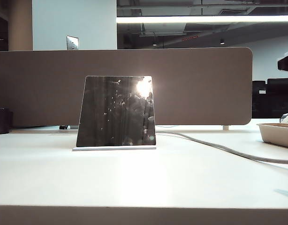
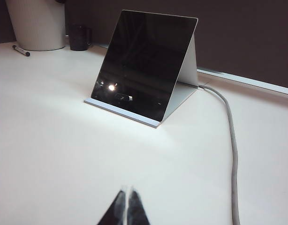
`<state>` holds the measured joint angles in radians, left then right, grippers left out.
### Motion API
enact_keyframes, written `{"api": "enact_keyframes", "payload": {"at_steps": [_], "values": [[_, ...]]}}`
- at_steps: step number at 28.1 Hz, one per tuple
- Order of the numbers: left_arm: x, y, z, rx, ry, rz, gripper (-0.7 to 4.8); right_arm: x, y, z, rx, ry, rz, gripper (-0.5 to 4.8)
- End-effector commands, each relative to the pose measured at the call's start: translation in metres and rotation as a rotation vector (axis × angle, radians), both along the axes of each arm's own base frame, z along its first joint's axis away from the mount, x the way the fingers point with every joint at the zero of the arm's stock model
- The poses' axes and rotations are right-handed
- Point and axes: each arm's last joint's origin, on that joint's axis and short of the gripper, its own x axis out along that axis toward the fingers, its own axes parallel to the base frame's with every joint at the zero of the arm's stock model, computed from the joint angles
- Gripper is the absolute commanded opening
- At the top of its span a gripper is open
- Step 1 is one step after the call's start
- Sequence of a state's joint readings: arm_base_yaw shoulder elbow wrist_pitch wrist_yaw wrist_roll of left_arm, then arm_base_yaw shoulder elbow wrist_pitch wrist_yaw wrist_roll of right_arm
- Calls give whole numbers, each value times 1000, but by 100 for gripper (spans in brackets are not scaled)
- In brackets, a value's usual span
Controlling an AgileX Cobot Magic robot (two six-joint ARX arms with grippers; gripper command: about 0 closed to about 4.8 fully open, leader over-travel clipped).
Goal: Push the base of the mirror on the table to move it forward for a short distance.
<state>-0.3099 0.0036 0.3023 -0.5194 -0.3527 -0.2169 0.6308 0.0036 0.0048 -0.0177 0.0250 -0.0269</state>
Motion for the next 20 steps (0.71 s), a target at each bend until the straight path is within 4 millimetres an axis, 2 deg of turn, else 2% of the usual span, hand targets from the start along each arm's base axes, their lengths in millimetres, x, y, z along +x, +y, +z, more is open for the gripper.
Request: {"api": "enact_keyframes", "payload": {"at_steps": [1, 10, 20], "values": [[7, -4, -11, -21, -14, -62, -2, 0, 0, 2, 8, -12, 1, 22], [23, -2, -40, -40, -48, -70, -2, 0, 0, 2, 8, -12, 2, 22], [31, -3, -59, 60, -92, -219, -2, 0, 0, 2, 8, -12, 2, 22]]}}
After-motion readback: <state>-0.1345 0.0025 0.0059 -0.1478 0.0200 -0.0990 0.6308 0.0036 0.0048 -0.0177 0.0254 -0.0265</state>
